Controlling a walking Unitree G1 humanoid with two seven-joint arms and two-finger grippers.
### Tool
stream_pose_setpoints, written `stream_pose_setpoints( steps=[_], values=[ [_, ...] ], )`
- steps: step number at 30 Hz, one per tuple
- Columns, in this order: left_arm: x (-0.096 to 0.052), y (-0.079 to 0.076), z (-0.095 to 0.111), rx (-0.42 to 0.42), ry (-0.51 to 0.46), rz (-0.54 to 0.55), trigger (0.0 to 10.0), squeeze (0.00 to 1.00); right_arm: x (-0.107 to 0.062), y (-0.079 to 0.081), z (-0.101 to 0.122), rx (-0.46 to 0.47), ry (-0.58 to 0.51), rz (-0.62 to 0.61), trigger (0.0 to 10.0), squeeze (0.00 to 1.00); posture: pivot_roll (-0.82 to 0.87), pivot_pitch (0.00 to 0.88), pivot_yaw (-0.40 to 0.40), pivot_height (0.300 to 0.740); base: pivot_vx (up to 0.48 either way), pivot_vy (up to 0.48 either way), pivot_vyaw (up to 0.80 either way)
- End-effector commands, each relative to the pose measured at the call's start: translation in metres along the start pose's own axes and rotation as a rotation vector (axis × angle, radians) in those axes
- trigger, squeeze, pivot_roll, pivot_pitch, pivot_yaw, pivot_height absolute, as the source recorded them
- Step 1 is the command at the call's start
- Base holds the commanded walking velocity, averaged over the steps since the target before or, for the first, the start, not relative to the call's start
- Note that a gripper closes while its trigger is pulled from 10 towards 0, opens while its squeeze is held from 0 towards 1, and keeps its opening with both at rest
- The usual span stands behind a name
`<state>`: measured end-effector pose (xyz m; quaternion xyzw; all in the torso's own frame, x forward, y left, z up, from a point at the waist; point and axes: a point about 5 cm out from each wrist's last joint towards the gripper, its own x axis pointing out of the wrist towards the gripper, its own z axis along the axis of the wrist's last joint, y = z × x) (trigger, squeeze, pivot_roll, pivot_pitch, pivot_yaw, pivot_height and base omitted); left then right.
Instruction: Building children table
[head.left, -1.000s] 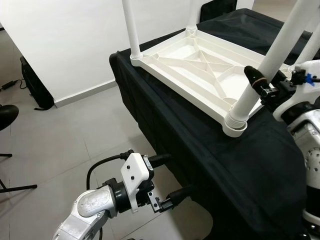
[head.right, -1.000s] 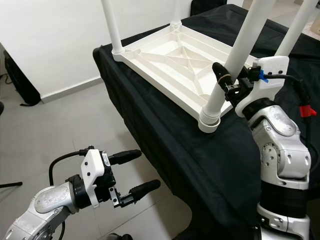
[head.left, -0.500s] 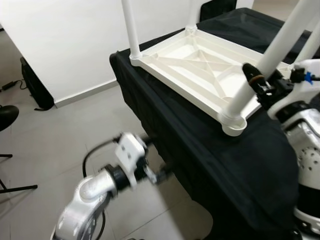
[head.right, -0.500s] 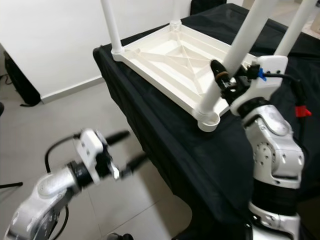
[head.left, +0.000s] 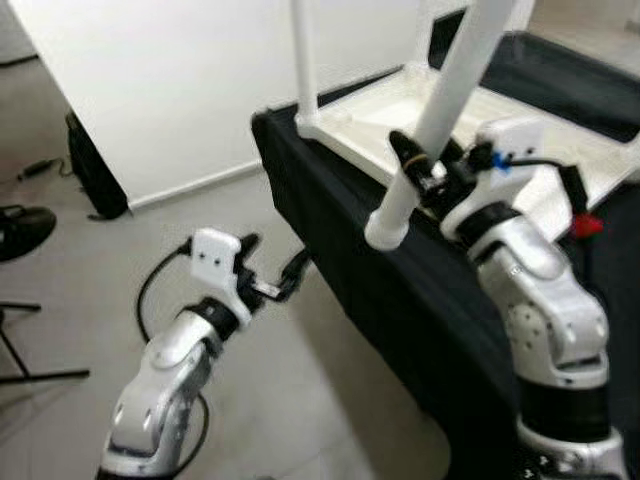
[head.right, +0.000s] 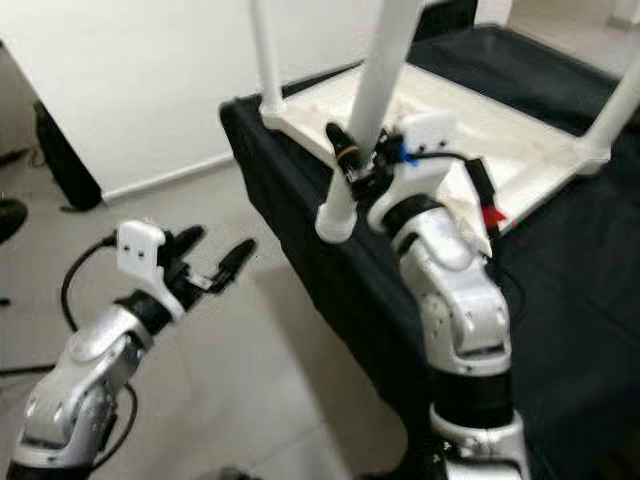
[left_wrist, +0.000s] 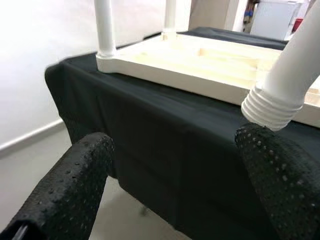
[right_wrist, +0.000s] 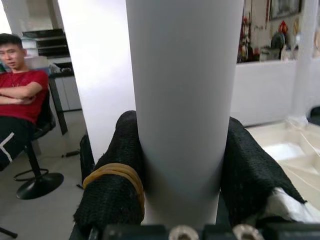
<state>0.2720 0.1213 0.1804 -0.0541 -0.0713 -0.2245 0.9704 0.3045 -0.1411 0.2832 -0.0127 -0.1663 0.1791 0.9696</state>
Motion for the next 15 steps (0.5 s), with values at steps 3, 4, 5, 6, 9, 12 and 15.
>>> stream_pose_setpoints(
  steps=[3, 4, 5, 6, 9, 12, 15],
  values=[
    [0.01, -0.01, -0.003, 0.003, 0.007, -0.036, 10.0, 0.0, 0.002, 0.001, 0.008, -0.014, -0.027, 0.003, 10.0, 0.0, -0.08, 0.02, 0.017, 0.74, 0.0, 0.48, -0.8],
    [0.012, -0.011, -0.003, 0.009, 0.004, -0.041, 10.0, 0.0, 0.003, 0.001, 0.009, -0.019, -0.03, 0.002, 10.0, 0.0, -0.08, 0.015, 0.016, 0.74, 0.0, 0.48, -0.8],
    [0.012, -0.011, -0.003, 0.009, 0.004, -0.041, 10.0, 0.0, 0.003, 0.001, 0.009, -0.019, -0.03, 0.002, 10.0, 0.0, -0.08, 0.015, 0.016, 0.74, 0.0, 0.48, -0.8],
    [0.015, -0.012, -0.003, 0.014, 0.001, -0.045, 10.0, 0.0, 0.004, 0.001, 0.009, -0.023, -0.033, -0.001, 10.0, 0.0, -0.08, 0.01, 0.018, 0.74, 0.0, 0.259, -0.8],
    [0.017, -0.013, -0.003, 0.022, -0.003, -0.053, 10.0, 0.0, 0.004, 0.0, 0.01, -0.027, -0.035, -0.006, 10.0, 0.0, -0.08, 0.003, 0.019, 0.74, 0.0, 0.086, -0.8],
    [0.017, -0.015, -0.007, 0.061, 0.005, -0.067, 10.0, 0.0, 0.004, -0.001, 0.007, -0.041, -0.027, -0.029, 10.0, 0.0, -0.09, 0.0, 0.028, 0.74, 0.0, 0.0, -0.8],
    [0.015, -0.014, -0.009, 0.076, 0.01, -0.054, 10.0, 0.0, 0.002, -0.003, 0.001, -0.048, -0.004, -0.044, 10.0, 0.0, -0.09, 0.0, 0.029, 0.74, 0.0, 0.0, -0.8]
  ],
)
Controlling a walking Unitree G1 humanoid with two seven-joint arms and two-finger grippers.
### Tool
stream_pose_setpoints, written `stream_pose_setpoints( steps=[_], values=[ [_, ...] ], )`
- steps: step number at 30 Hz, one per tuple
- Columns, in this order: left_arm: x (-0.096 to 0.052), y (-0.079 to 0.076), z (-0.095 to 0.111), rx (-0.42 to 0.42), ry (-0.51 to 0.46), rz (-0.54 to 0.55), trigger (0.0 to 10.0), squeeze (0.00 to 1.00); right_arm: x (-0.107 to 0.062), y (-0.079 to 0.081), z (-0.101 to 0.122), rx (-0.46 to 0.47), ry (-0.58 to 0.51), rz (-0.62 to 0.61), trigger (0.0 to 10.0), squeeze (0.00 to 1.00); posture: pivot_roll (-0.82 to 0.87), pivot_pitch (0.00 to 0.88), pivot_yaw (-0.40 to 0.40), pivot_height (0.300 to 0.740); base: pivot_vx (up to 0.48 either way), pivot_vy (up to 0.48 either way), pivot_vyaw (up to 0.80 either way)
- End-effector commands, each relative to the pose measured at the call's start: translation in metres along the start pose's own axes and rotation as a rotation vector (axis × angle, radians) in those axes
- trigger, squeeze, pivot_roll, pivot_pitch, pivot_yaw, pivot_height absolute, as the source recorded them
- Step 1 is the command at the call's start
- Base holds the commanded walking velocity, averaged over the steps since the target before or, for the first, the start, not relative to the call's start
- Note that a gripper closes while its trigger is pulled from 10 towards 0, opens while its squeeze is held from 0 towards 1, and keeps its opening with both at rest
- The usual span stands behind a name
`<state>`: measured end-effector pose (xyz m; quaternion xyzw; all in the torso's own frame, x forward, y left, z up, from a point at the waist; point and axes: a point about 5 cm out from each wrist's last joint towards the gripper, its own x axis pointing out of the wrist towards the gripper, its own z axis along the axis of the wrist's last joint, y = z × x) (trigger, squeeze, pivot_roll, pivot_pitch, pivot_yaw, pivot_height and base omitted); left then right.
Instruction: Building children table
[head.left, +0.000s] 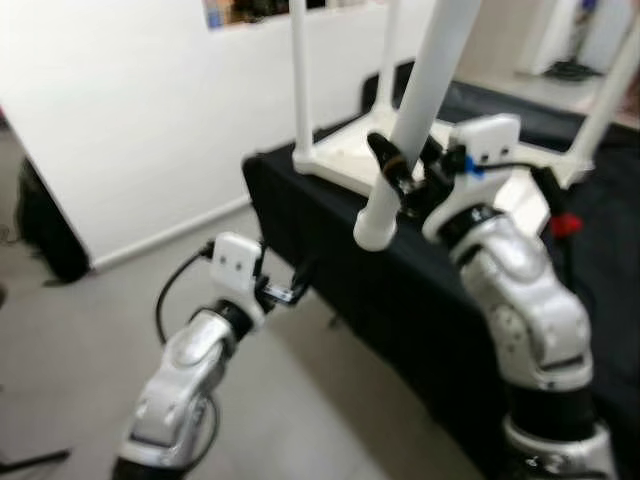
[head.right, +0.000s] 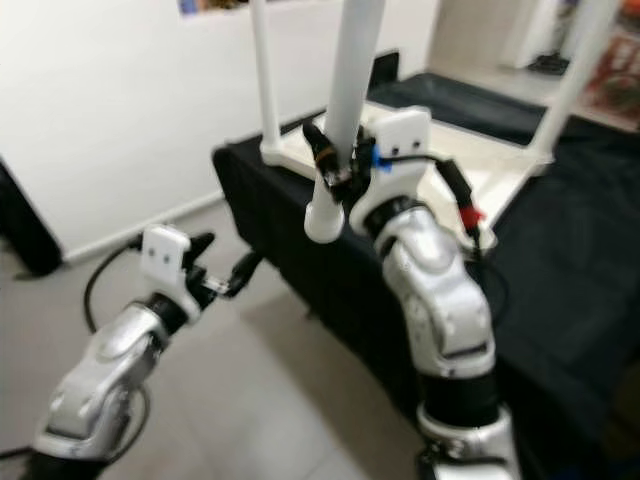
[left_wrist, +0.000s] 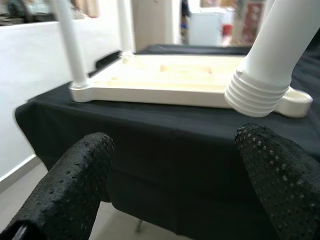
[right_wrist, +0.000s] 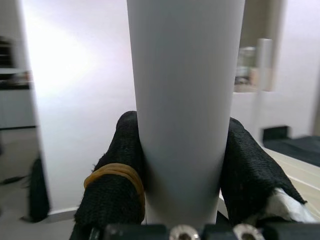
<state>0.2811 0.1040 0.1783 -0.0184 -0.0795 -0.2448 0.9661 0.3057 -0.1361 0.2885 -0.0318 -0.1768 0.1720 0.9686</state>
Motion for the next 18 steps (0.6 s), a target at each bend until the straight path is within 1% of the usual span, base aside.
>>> stream_pose_setpoints(
  steps=[1, 3, 5, 7, 14, 16, 18],
  values=[
    [0.0, -0.003, -0.003, 0.006, 0.008, -0.007, 10.0, 0.0, -0.002, -0.007, -0.004, -0.005, 0.011, -0.036, 10.0, 0.0, -0.09, 0.0, 0.029, 0.74, 0.0, 0.0, -0.8],
    [-0.003, 0.001, 0.0, 0.021, -0.005, 0.019, 10.0, 0.0, -0.006, -0.012, -0.017, -0.011, 0.055, -0.058, 10.0, 0.0, -0.08, 0.008, 0.024, 0.74, 0.0, 0.0, -0.8],
    [-0.003, 0.002, 0.0, 0.026, -0.008, 0.024, 10.0, 0.0, -0.008, -0.013, -0.02, -0.012, 0.065, -0.063, 10.0, 0.0, -0.08, 0.008, 0.024, 0.74, 0.0, 0.0, -0.8],
    [-0.005, 0.003, 0.003, 0.059, -0.014, 0.037, 10.0, 0.0, -0.01, -0.014, -0.026, -0.008, 0.084, -0.069, 10.0, 0.0, -0.07, 0.014, 0.02, 0.74, 0.0, 0.0, -0.8],
    [-0.01, 0.006, 0.008, 0.073, -0.037, 0.05, 10.0, 0.0, -0.013, -0.012, -0.03, -0.001, 0.089, -0.065, 10.0, 0.0, -0.07, 0.021, 0.02, 0.74, 0.0, 0.0, -0.8],
    [-0.011, 0.007, 0.012, 0.075, -0.066, 0.047, 10.0, 0.0, -0.013, -0.011, -0.029, -0.002, 0.083, -0.061, 10.0, 0.0, -0.07, 0.024, 0.019, 0.74, 0.0, 0.0, -0.8],
    [-0.011, 0.007, 0.014, 0.073, -0.074, 0.047, 10.0, 0.0, -0.013, -0.01, -0.029, -0.003, 0.081, -0.06, 10.0, 0.0, -0.07, 0.024, 0.019, 0.74, 0.0, 0.0, -0.8]
  ],
)
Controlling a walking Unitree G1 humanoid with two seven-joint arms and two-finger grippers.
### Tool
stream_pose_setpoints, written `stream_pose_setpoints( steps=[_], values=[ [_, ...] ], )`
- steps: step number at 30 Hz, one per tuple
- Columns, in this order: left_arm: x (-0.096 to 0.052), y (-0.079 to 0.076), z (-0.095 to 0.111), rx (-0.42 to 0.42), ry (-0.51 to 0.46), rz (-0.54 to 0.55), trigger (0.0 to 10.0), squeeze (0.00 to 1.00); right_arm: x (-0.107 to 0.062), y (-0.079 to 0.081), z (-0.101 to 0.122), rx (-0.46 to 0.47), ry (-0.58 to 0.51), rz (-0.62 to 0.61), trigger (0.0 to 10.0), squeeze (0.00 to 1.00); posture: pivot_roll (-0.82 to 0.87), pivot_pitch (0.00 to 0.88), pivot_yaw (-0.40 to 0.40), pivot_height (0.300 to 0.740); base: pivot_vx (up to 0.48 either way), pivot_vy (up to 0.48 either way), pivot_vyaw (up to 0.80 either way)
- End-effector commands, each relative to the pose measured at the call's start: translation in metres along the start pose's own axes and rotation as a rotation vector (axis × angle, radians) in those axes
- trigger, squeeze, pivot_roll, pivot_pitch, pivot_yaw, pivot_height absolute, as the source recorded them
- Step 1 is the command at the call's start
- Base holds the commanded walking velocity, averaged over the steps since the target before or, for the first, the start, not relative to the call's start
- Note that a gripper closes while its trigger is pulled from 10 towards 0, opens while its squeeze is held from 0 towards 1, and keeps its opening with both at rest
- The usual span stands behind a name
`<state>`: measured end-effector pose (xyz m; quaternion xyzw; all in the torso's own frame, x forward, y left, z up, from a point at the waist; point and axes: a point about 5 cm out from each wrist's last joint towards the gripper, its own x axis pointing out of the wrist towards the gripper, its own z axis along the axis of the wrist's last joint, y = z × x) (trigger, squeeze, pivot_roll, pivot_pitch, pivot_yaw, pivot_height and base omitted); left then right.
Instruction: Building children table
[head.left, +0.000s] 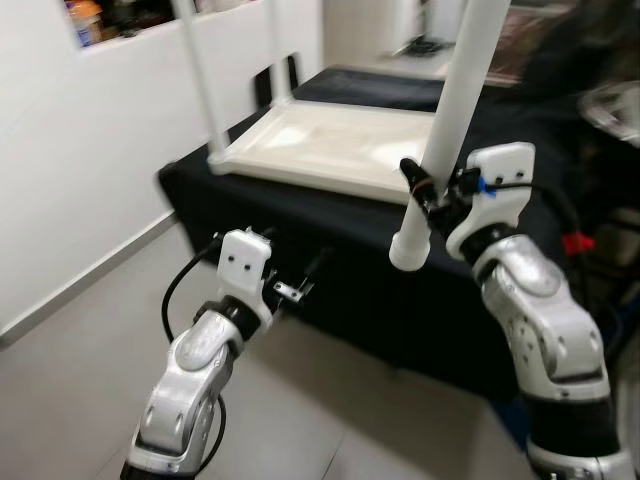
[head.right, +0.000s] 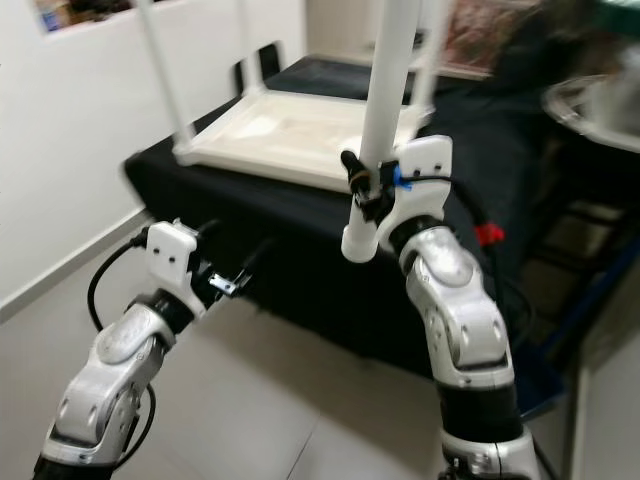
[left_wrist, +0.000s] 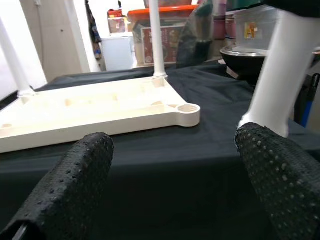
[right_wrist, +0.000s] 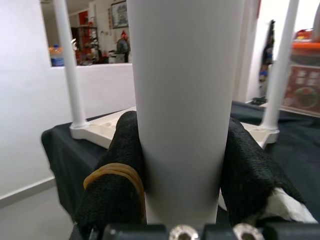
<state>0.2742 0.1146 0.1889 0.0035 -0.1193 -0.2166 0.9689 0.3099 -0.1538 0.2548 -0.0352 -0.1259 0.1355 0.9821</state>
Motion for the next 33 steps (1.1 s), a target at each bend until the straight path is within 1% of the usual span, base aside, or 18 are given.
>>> stream_pose_setpoints(
  steps=[1, 5, 7, 11, 19, 24, 33],
  values=[
    [0.002, 0.002, 0.006, 0.003, -0.03, -0.001, 10.0, 0.0, 0.001, 0.007, 0.007, -0.037, -0.04, 0.037, 10.0, 0.0, -0.07, 0.024, 0.019, 0.74, 0.33, 0.0, 0.0],
    [0.005, 0.002, 0.011, 0.001, -0.049, -0.001, 10.0, 0.0, 0.002, 0.01, 0.009, -0.038, -0.048, 0.064, 10.0, 0.0, -0.07, 0.026, 0.016, 0.74, 0.345, 0.0, 0.0],
    [0.006, 0.002, 0.012, 0.001, -0.053, -0.003, 10.0, 0.0, 0.002, 0.011, 0.011, -0.025, -0.059, 0.072, 10.0, 0.0, -0.07, 0.029, 0.016, 0.74, 0.364, 0.0, -0.8],
    [0.008, -0.004, 0.014, -0.003, -0.063, -0.023, 10.0, 0.0, 0.003, 0.009, 0.018, -0.018, -0.083, 0.071, 10.0, 0.0, -0.07, 0.032, 0.017, 0.74, 0.367, 0.0, 0.0],
    [0.01, -0.009, 0.016, 0.0, -0.067, -0.047, 10.0, 0.0, 0.004, 0.005, 0.025, -0.022, -0.107, 0.087, 10.0, 0.0, -0.08, 0.041, 0.018, 0.74, 0.366, 0.0, 0.0],
    [0.011, -0.01, 0.017, 0.0, -0.069, -0.054, 10.0, 0.0, 0.003, 0.005, 0.026, -0.015, -0.111, 0.103, 10.0, 0.0, -0.08, 0.043, 0.019, 0.74, 0.366, 0.0, 0.0],
    [0.012, -0.012, 0.017, -0.013, -0.071, -0.061, 10.0, 0.0, 0.001, 0.011, 0.025, -0.008, -0.112, 0.14, 10.0, 0.0, -0.08, 0.045, 0.021, 0.74, 0.365, 0.0, 0.0]
  ],
)
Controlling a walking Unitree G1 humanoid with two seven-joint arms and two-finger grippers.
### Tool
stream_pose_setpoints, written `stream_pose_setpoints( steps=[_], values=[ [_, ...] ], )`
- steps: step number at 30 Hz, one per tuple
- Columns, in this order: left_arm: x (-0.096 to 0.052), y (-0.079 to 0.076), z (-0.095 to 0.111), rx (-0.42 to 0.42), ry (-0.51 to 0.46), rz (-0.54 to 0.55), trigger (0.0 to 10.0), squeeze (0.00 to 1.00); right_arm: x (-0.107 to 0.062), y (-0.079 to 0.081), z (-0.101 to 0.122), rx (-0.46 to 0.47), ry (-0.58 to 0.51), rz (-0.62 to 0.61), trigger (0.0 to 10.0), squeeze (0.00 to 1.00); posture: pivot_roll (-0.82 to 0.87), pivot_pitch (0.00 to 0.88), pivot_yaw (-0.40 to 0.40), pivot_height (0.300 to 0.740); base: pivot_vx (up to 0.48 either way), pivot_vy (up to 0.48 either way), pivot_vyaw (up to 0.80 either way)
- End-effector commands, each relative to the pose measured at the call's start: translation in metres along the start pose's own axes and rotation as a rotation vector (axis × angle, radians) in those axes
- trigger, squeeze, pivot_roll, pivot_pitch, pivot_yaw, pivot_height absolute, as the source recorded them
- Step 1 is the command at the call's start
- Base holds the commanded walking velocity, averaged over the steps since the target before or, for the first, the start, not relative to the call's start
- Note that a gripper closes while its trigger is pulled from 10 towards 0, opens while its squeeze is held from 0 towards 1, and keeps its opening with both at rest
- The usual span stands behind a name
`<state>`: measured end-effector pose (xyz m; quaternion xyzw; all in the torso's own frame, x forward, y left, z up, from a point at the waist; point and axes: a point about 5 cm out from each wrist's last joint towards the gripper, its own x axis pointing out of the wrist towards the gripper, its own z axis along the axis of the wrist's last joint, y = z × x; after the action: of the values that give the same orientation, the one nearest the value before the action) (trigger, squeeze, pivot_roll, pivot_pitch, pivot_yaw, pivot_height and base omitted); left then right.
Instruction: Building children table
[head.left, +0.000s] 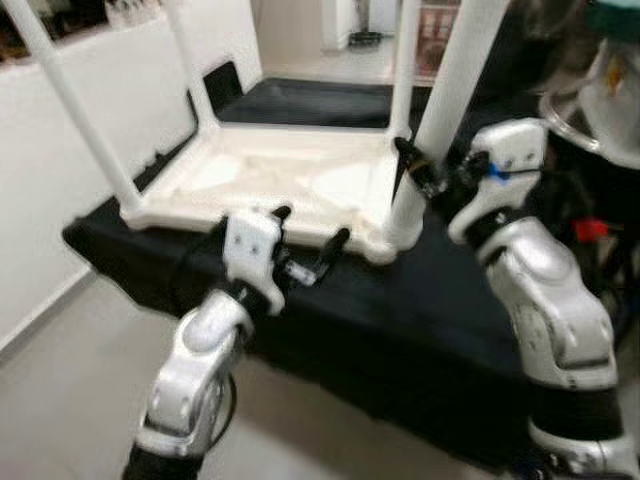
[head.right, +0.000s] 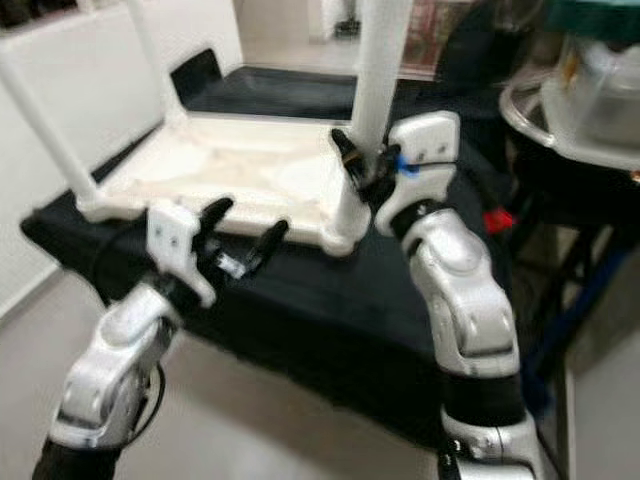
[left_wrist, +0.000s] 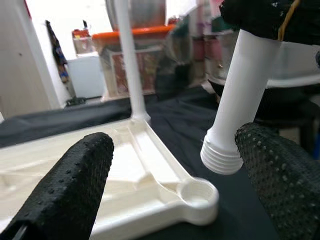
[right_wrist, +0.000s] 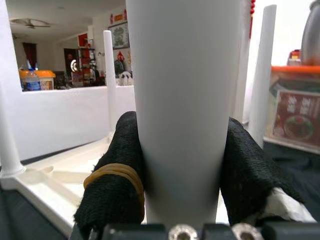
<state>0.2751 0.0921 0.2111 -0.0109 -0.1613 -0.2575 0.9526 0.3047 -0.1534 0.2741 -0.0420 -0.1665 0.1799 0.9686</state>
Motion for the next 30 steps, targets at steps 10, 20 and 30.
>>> stream_pose_setpoints(
  steps=[10, 20, 30],
  values=[
    [-0.004, 0.006, -0.006, 0.001, 0.025, 0.023, 10.0, 0.0, 0.002, 0.016, 0.006, 0.011, -0.029, 0.075, 10.0, 0.0, -0.08, 0.045, 0.017, 0.74, 0.36, 0.0, 0.0],
    [-0.005, 0.007, -0.008, -0.036, 0.04, 0.04, 10.0, 0.0, 0.001, 0.022, 0.008, 0.009, -0.026, 0.137, 10.0, 0.0, -0.08, 0.052, 0.014, 0.74, 0.065, -0.045, 0.0],
    [-0.005, 0.0, -0.011, -0.05, 0.048, 0.015, 10.0, 0.0, -0.004, 0.034, 0.004, -0.022, 0.015, 0.252, 10.0, 0.0, -0.09, 0.069, -0.005, 0.74, 0.0, -0.446, 0.0]
  ],
)
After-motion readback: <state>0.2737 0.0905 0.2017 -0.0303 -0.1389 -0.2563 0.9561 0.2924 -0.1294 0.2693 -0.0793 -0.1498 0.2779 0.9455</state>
